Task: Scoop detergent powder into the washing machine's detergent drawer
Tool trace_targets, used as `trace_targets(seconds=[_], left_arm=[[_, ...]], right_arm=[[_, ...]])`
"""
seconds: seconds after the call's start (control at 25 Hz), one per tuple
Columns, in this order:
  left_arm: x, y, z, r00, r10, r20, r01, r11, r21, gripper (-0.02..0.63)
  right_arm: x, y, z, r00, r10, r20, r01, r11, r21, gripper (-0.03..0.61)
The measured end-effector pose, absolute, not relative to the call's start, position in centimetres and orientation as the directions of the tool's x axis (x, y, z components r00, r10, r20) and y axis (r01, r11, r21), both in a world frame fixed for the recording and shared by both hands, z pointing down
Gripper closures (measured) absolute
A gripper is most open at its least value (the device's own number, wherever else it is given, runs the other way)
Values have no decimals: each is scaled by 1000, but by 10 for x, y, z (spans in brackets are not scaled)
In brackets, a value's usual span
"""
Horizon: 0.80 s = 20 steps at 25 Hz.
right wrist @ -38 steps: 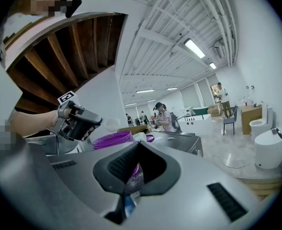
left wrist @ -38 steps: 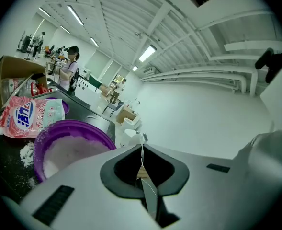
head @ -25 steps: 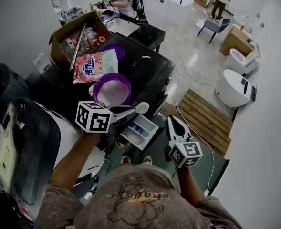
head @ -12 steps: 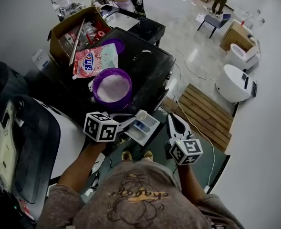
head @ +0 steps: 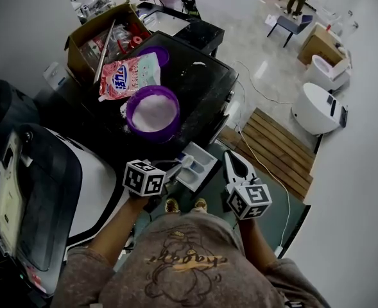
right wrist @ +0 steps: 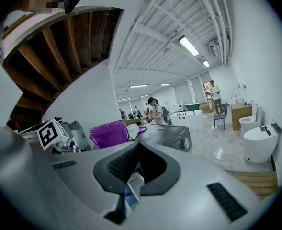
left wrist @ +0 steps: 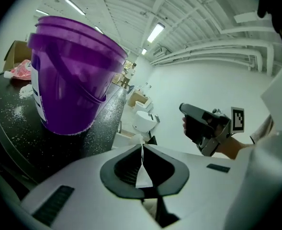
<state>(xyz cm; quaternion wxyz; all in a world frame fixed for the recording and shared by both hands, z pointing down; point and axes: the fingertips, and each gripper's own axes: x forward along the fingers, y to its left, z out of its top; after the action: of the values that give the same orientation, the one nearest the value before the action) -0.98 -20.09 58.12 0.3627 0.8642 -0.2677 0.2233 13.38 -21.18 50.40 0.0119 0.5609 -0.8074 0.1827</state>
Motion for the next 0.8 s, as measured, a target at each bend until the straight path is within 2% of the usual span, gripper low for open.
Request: trace_targets(seconds=[0.52, 0.8], left_arm=[[-22, -176, 625, 615, -334, 714, -638, -744, 202, 589], [-24, -176, 633, 559, -382, 736, -607, -793, 50, 589]], right_arm=[[122, -207, 512, -397, -886, 237, -899, 324, -296, 575], [115, -203, 518, -416, -874, 253, -892, 338, -299, 575]])
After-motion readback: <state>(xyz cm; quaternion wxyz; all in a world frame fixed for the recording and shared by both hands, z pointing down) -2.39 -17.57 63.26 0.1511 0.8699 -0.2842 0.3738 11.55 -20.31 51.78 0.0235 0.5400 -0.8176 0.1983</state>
